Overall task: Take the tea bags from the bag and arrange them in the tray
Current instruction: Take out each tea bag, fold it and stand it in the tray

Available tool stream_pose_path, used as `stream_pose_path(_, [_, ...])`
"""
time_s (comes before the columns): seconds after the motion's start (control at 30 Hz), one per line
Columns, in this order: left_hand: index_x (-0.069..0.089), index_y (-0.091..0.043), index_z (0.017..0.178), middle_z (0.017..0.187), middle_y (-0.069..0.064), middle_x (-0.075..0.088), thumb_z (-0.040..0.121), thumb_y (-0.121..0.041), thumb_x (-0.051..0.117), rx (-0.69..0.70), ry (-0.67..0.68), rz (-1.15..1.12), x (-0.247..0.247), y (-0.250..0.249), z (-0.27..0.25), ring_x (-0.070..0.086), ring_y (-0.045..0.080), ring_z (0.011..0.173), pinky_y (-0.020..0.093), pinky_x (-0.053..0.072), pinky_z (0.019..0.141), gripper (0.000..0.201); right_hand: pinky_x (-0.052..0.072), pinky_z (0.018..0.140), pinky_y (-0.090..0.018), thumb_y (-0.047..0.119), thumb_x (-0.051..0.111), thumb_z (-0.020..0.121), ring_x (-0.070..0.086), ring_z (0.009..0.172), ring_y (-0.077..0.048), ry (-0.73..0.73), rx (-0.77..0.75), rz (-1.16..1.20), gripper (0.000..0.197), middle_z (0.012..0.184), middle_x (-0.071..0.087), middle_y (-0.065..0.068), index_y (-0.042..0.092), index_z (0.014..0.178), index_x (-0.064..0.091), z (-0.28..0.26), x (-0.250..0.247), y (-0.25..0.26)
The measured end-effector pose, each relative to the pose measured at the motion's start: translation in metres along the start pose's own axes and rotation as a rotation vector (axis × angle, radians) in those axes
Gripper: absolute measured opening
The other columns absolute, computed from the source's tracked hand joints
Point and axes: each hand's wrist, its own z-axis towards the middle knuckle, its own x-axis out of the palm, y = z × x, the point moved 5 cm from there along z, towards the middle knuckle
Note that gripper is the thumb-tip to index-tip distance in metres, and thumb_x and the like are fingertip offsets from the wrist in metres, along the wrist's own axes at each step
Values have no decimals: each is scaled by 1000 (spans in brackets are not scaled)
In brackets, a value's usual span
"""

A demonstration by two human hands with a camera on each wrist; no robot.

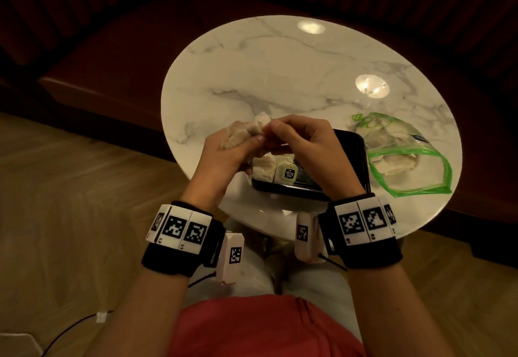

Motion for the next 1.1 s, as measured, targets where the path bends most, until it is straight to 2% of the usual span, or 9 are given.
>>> stream_pose_path(0.1, [64, -10, 97, 88, 8, 68, 90, -9, 64, -81, -25, -189, -3, 1, 0, 65, 11, 69, 19, 43, 45, 7, 56, 69, -29, 13, 54, 98, 66, 73, -22, -102, -22, 108, 21, 84, 70, -15, 2, 93, 71, 0, -13, 4])
stream_pose_path(0.23, [67, -14, 91, 79, 4, 70, 88, -10, 66, -144, -53, -291, -5, 2, 0, 63, 10, 63, 19, 42, 44, 5, 52, 64, -23, 17, 53, 99, 59, 69, -14, -226, 28, 145, 22, 77, 66, -6, 7, 91, 70, 2, -28, -3])
stream_pose_path(0.33, [65, -12, 93, 73, 3, 67, 89, -11, 66, -158, -50, -318, -5, 1, -1, 60, 9, 59, 18, 41, 42, 5, 52, 69, -23, 20, 52, 100, 60, 78, -9, -140, 125, 114, 20, 87, 67, -2, 12, 101, 70, 2, -26, -15])
stream_pose_path(0.43, [65, -12, 97, 76, 2, 67, 90, -11, 64, -177, -34, -322, -4, 0, -2, 60, 8, 60, 17, 42, 43, 7, 53, 74, -26, 19, 47, 102, 62, 88, -16, -20, 205, 186, 25, 99, 67, -5, 10, 116, 65, 2, -14, -22])
stream_pose_path(0.5, [65, -13, 98, 78, 3, 67, 90, -11, 64, -193, -9, -314, -2, -1, -4, 60, 9, 61, 17, 41, 42, 8, 55, 74, -25, 16, 45, 102, 65, 87, -18, 27, 222, 282, 27, 102, 66, -8, 7, 122, 61, 1, -6, -21])
stream_pose_path(0.7, [65, -14, 99, 74, 0, 68, 90, -13, 60, -226, 74, -279, 3, -1, -8, 60, 9, 56, 16, 40, 40, 10, 56, 77, -25, 6, 49, 99, 67, 87, -16, 66, 166, 422, 22, 101, 68, -5, 6, 117, 62, 0, -5, -17])
stream_pose_path(0.87, [64, -14, 99, 71, -1, 68, 92, -13, 58, -239, 112, -262, 5, -3, -9, 60, 9, 53, 15, 41, 39, 10, 54, 76, -19, -3, 43, 98, 63, 87, -16, 90, 193, 479, 28, 110, 65, -12, 1, 119, 61, -1, -7, -17])
stream_pose_path(0.97, [64, -13, 99, 72, 1, 68, 89, -15, 59, -243, 121, -265, 6, -3, -10, 60, 10, 53, 15, 40, 39, 11, 53, 78, -19, -7, 45, 96, 64, 95, -16, 129, 183, 511, 31, 115, 64, -11, 2, 122, 58, -2, -5, -16])
stream_pose_path(1.1, [65, -13, 96, 72, 3, 66, 89, -14, 60, -239, 136, -250, 6, -3, -9, 59, 11, 53, 16, 40, 39, 10, 53, 83, -21, -4, 50, 92, 65, 107, -16, 194, 178, 589, 33, 118, 66, -8, 7, 122, 59, -4, -2, -15])
